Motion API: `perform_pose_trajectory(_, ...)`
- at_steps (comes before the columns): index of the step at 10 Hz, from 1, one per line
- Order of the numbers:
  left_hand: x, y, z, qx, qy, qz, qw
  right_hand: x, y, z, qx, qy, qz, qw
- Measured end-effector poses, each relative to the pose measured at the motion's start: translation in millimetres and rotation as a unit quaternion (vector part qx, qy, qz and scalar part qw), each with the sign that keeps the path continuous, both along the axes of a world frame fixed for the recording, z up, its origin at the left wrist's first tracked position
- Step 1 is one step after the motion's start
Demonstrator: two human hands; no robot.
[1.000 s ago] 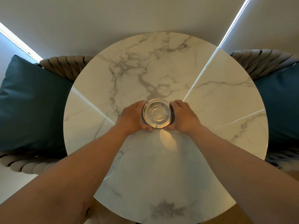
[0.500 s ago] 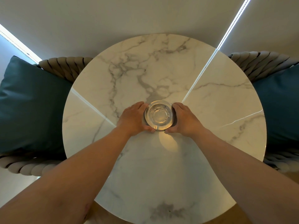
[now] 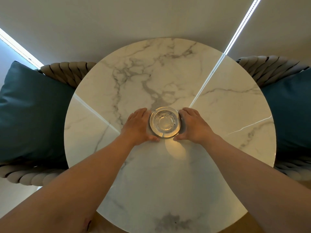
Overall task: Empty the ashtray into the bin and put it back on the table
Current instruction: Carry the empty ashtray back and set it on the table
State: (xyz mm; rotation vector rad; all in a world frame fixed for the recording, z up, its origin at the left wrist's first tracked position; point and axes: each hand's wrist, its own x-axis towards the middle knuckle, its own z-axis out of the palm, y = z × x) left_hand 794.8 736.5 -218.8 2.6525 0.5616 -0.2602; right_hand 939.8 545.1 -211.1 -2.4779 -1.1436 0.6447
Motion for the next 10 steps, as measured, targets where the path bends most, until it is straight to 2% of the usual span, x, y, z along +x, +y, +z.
perform_pose_trajectory(7,6,-3,-4,-0.021,-0.035,0.002,0.999,-1,1,-1,0.007,0.001,-0.005,1.000)
perform_pose_trajectory(10,-10,3,10,-0.007,0.009,0.004,1.000,2,-13,4,-0.042,-0.015,-0.007,0.999)
